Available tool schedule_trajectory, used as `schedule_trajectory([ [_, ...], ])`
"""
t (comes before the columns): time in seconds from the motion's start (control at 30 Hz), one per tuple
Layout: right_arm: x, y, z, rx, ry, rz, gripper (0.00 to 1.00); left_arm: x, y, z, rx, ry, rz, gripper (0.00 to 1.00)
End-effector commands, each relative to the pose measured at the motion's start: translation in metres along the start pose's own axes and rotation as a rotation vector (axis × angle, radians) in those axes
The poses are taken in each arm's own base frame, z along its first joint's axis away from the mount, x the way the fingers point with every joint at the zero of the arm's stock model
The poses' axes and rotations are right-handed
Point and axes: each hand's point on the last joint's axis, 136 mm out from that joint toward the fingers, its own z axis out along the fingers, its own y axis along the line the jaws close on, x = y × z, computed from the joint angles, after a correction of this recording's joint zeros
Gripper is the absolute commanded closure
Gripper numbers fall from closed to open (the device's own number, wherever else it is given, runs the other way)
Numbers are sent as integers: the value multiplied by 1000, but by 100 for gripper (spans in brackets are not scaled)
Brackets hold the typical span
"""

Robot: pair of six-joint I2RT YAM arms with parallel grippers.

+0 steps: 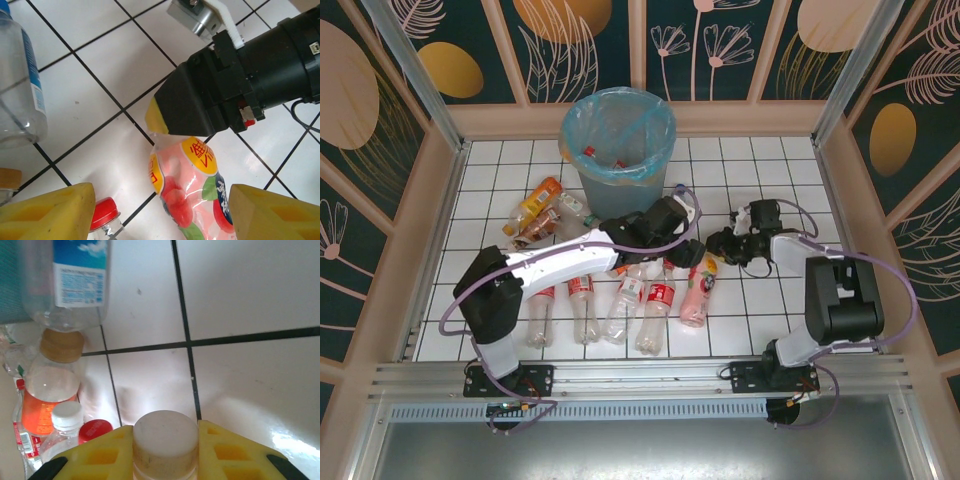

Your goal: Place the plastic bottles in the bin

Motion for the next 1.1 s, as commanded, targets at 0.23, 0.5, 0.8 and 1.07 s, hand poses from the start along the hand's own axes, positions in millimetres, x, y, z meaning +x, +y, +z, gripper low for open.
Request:
schedule_trajectory([
  [0.23,-61,60,-92,72,-374,-199,78,-77,-14,-80,-17,-234,37,28],
  [0.5,-92,137,-175,45,-668,-354,79,-128,-13,-125,-76,-347,84,27],
  [0.8,-111,250,-246,16,-906,-537,80,-180,2,-188,-28,-506,48,27],
  [1.07,-123,352,-291,-49,-1110,-703,80,-201,29,-250,-174,-618,42,26],
])
